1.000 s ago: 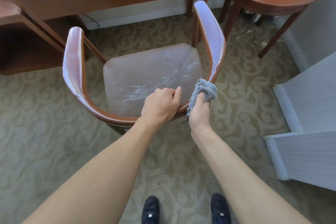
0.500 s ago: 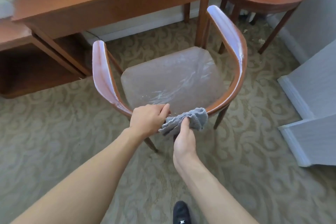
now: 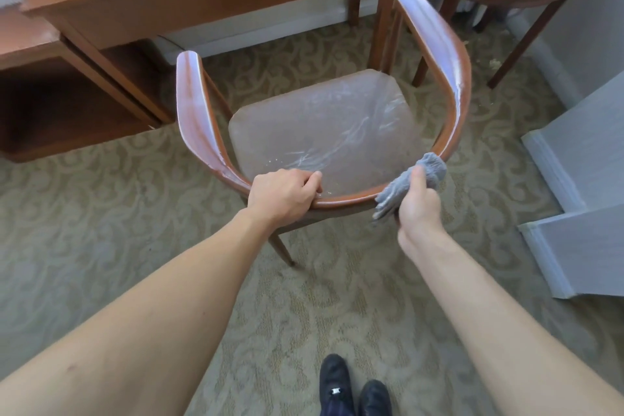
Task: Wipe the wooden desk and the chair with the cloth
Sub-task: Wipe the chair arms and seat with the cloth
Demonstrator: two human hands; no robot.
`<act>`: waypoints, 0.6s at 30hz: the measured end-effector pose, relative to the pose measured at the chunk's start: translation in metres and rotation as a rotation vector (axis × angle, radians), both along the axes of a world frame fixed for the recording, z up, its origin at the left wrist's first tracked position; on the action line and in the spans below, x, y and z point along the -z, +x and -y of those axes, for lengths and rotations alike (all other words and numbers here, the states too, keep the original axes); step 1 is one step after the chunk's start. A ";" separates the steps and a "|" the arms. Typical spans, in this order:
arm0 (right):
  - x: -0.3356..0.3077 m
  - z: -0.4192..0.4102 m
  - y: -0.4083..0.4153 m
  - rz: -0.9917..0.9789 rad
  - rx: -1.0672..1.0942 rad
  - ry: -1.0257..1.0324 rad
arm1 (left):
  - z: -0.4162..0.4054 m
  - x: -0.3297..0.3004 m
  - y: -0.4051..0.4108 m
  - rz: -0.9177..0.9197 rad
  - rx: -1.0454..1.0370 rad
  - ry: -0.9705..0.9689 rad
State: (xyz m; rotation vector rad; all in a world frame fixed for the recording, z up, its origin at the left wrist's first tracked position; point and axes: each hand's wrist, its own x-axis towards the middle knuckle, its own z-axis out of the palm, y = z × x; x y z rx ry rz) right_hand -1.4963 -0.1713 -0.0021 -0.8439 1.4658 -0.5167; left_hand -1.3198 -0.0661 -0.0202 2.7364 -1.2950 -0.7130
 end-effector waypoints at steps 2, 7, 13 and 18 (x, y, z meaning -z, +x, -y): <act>-0.002 0.011 -0.006 0.010 -0.003 -0.017 | 0.000 0.002 0.000 -0.008 -0.009 -0.016; 0.019 -0.005 0.005 0.045 0.079 0.013 | 0.000 0.004 0.001 -0.007 -0.002 -0.052; 0.023 -0.074 0.043 0.188 0.168 0.113 | -0.001 0.000 -0.001 0.005 0.026 -0.080; 0.024 -0.122 0.084 0.364 0.268 0.194 | -0.001 -0.006 -0.001 -0.023 0.034 -0.131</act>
